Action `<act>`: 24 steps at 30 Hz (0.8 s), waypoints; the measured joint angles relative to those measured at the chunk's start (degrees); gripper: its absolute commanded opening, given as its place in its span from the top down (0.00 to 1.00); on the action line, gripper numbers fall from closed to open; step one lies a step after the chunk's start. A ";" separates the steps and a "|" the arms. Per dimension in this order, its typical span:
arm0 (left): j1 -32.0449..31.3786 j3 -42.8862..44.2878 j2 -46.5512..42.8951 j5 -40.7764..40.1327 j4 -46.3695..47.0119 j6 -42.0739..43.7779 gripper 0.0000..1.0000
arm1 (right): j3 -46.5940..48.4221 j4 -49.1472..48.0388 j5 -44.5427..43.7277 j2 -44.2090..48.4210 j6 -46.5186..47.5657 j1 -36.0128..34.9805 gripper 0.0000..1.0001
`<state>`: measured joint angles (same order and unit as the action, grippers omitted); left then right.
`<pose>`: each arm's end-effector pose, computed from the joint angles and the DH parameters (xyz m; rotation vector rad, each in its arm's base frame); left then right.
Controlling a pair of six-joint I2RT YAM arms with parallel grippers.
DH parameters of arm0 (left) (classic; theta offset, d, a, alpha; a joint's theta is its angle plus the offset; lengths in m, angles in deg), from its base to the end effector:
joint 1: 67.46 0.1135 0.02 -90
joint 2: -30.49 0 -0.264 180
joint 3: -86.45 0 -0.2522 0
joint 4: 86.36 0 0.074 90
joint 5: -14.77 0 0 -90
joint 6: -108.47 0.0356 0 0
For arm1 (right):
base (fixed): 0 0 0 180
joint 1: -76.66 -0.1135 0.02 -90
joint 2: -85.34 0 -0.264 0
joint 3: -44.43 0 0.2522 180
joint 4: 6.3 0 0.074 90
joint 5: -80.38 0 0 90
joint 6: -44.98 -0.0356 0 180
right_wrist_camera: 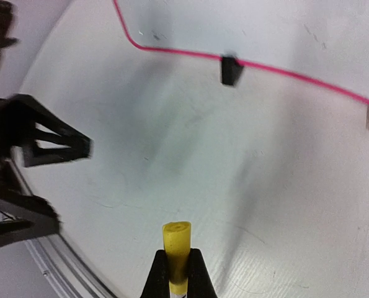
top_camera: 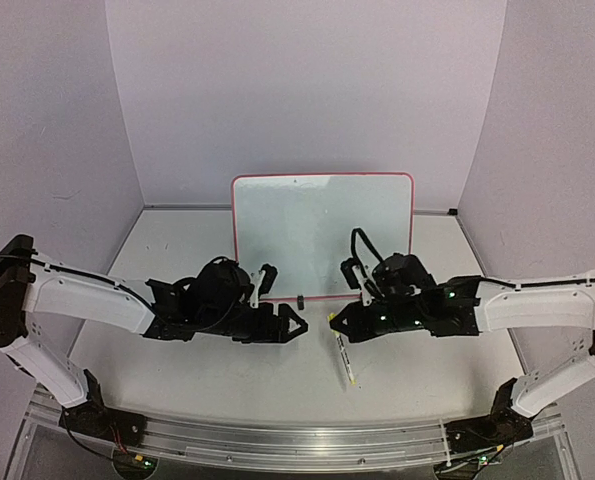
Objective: Write a sentence on the whiteboard
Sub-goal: Pick up the whiteboard marker from the center of the board, then pass from the right arm to the left
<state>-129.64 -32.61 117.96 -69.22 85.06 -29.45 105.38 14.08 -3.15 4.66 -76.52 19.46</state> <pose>0.1477 -0.2878 0.2017 0.3695 2.4168 -1.1138 0.1582 0.2529 0.2184 -0.6065 2.3699 0.8940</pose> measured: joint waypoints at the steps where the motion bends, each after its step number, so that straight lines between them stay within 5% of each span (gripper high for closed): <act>1: 0.00 -0.60 -0.15 1.14 1.72 -0.08 0.15 | -0.37 -1.08 0.51 2.11 1.21 0.01 1.00; 8: -0.02 -1.22 -0.58 7.95 8.53 -0.12 0.19 | -1.47 -7.30 4.52 9.26 8.68 0.01 1.00; 13: -0.02 -2.46 -3.43 9.11 12.38 -0.29 0.30 | -1.47 -7.50 6.74 8.90 11.73 0.01 1.00; 24: -0.02 -2.04 -4.43 9.48 13.11 -1.56 0.34 | -1.45 -7.46 12.08 5.60 15.15 -0.07 1.00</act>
<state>-129.66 -34.66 113.53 -59.75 98.17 -31.01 103.93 6.62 8.93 10.26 -61.37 19.38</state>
